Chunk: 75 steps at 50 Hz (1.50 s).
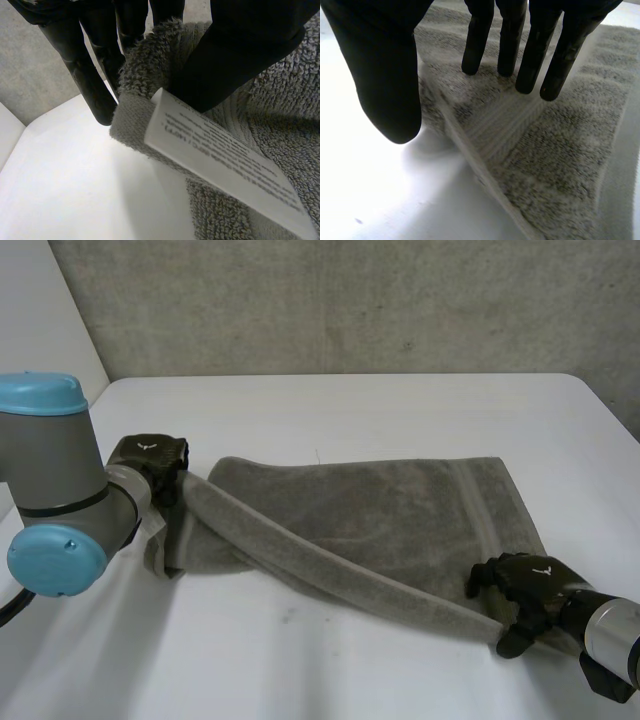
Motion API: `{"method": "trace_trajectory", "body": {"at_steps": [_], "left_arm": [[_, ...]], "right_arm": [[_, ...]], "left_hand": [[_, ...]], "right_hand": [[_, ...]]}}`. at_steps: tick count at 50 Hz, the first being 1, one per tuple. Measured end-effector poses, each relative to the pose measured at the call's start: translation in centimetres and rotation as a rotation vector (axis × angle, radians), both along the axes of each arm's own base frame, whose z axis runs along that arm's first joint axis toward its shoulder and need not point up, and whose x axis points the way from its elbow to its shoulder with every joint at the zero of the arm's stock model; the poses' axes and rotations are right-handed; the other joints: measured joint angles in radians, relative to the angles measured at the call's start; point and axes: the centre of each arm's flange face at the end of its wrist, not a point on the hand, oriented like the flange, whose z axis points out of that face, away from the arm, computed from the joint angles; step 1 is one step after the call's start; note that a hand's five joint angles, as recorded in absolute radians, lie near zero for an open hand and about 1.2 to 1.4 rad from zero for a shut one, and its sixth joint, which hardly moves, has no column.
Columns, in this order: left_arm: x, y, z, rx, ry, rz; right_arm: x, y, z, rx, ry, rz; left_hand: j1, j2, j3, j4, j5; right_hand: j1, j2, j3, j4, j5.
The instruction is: Fold the towel.
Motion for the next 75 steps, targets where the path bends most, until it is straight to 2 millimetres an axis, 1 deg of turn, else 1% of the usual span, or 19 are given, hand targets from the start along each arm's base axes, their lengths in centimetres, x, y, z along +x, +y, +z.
{"method": "trace_trajectory", "body": {"at_steps": [3,4,9,20,25,37,41,44,45,52,53,56,58,59,61,65,66,71,75], "left_arm": [[0.0,0.0,0.0,0.001,0.0,0.001],[0.1,0.0,0.0,0.002,-0.001,0.001],[0.1,0.0,0.0,0.002,-0.001,0.002],[0.2,0.0,0.2,-0.003,0.001,0.005],[0.4,0.0,0.2,-0.003,0.0,0.011],[0.9,0.8,0.6,0.012,-0.004,0.017],[1.4,2.2,1.1,0.022,-0.006,0.017],[1.6,2.9,1.3,0.024,-0.006,0.015],[1.7,3.6,1.5,0.029,-0.008,0.014],[2.5,6.5,2.7,0.046,-0.017,0.004],[2.5,6.5,2.7,0.046,-0.017,0.004],[2.8,7.8,4.3,0.024,-0.009,-0.002],[3.0,8.6,6.5,-0.027,0.01,-0.006],[3.0,8.6,6.5,-0.027,0.01,-0.006],[3.1,9.2,9.2,-0.102,0.037,-0.009],[3.2,9.7,11.4,-0.17,0.06,-0.01],[3.3,10.0,12.9,-0.215,0.076,-0.01],[3.4,10.2,13.0,-0.212,0.075,-0.009],[3.4,10.1,10.8,-0.135,0.048,-0.009]], "right_arm": [[-0.2,-0.3,-0.2,-0.002,0.005,-0.008],[-0.2,-0.3,-0.3,-0.003,0.006,-0.01],[-0.3,-0.4,-0.3,-0.005,0.002,-0.009],[-0.5,-0.4,-0.4,0.0,-0.006,-0.013],[-0.7,-0.6,-0.2,-0.006,-0.007,-0.022],[-1.3,-1.8,1.5,-0.075,-0.013,-0.033],[-1.9,-2.6,4.8,-0.179,-0.004,-0.026],[-2.0,-2.7,5.9,-0.215,0.002,-0.021],[-2.0,-2.8,7.5,-0.26,0.011,-0.014],[-1.9,-2.1,12.7,-0.367,0.062,0.031],[-1.9,-2.1,12.7,-0.367,0.062,0.031],[-1.8,-1.9,15.1,-0.407,0.086,0.051],[-1.7,-1.8,17.6,-0.452,0.099,0.061],[-1.7,-1.8,17.6,-0.452,0.099,0.061],[-1.7,-1.8,19.3,-0.487,0.102,0.062],[-1.6,-2.0,21.6,-0.536,0.098,0.057],[-1.6,-2.2,22.5,-0.555,0.092,0.053],[-1.7,-3.0,21.7,-0.508,0.082,0.052],[-1.8,-4.1,18.8,-0.405,0.085,0.063]], "left_hand": [[0.0,0.0,0.0,-0.001,0.0],[0.0,-0.001,0.0,-0.001,0.0],[0.0,-0.001,0.0,-0.001,0.0],[0.0,-0.001,0.0,-0.001,0.0],[0.0,-0.001,0.0,-0.001,0.0],[0.0,-0.003,-0.001,-0.004,0.0],[0.0,-0.007,-0.004,-0.008,-0.001],[0.0,-0.008,-0.005,-0.009,-0.001],[0.0,-0.008,-0.005,-0.009,-0.001],[0.0,-0.004,-0.003,-0.004,0.0],[0.0,-0.004,-0.003,-0.004,0.0],[0.0,-0.003,-0.002,-0.003,0.0],[0.0,0.0,0.0,0.0,0.0],[0.0,0.0,0.0,0.0,0.0],[0.004,0.005,0.006,0.005,0.004],[0.01,0.012,0.013,0.012,0.011],[0.01,0.016,0.016,0.016,0.015],[0.01,0.016,0.017,0.016,0.015],[0.01,0.016,0.017,0.015,0.015]], "right_hand": [[0.0,0.0,0.0,0.0,0.0],[0.143,0.137,0.128,0.123,0.115],[0.378,0.354,0.34,0.338,0.317],[0.563,0.506,0.501,0.496,0.474],[0.776,0.694,0.682,0.68,0.659],[0.79,0.701,0.699,0.701,0.682],[0.794,0.701,0.699,0.701,0.686],[0.794,0.701,0.699,0.701,0.687],[0.795,0.701,0.699,0.701,0.688],[0.795,0.701,0.699,0.701,0.691],[0.795,0.701,0.699,0.701,0.691],[0.795,0.701,0.699,0.701,0.691],[0.795,0.701,0.699,0.701,0.692],[0.795,0.701,0.699,0.701,0.692],[0.795,0.701,0.699,0.701,0.692],[0.797,0.701,0.699,0.701,0.692],[0.798,0.701,0.699,0.701,0.692],[0.8,0.701,0.699,0.701,0.693],[0.8,0.701,0.699,0.701,0.694]]}}
